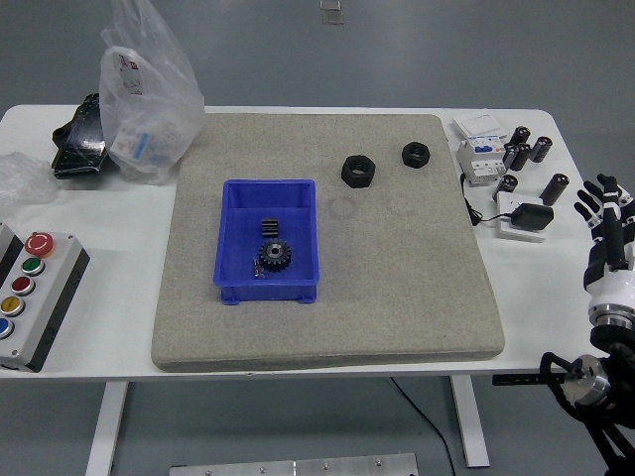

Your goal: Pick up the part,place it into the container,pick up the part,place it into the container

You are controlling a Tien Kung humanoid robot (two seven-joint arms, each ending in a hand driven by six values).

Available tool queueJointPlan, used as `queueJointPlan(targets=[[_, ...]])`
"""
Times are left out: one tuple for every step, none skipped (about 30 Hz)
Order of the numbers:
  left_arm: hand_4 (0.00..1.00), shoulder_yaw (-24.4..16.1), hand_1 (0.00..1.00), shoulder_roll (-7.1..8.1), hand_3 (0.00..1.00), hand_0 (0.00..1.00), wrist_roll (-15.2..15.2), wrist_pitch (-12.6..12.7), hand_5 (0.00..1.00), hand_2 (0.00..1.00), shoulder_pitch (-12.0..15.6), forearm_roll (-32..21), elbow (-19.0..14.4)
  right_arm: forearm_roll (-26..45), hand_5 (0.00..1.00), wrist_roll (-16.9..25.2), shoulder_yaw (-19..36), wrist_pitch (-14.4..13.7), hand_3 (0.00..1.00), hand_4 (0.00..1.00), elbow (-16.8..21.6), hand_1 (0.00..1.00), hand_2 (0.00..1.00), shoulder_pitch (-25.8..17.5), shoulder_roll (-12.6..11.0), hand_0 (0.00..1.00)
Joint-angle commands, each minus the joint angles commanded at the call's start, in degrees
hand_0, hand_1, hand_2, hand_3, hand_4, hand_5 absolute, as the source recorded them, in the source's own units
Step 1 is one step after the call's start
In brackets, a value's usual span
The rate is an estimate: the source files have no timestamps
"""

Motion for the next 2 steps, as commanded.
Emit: queueJointPlan(targets=[[0.712,0.0,0.538,-0.01,0.62,0.624,0.0,0.0,0.393,0.538,0.0,0.1,0.0,-0.1,0.546,0.0,0.0,0.0,0.665,0.723,0.0,0.707,0.662,0.2,0.1,0.738],[0.712,-0.1,0.538,-0.01,0.62,0.624,0.1,0.0,0.393,0.538,-0.1,0.1,0.0,-0.3,0.546,0.1,0.0,0.0,0.665,0.723,0.0,0.707,0.662,0.3,0.2,0.738]])
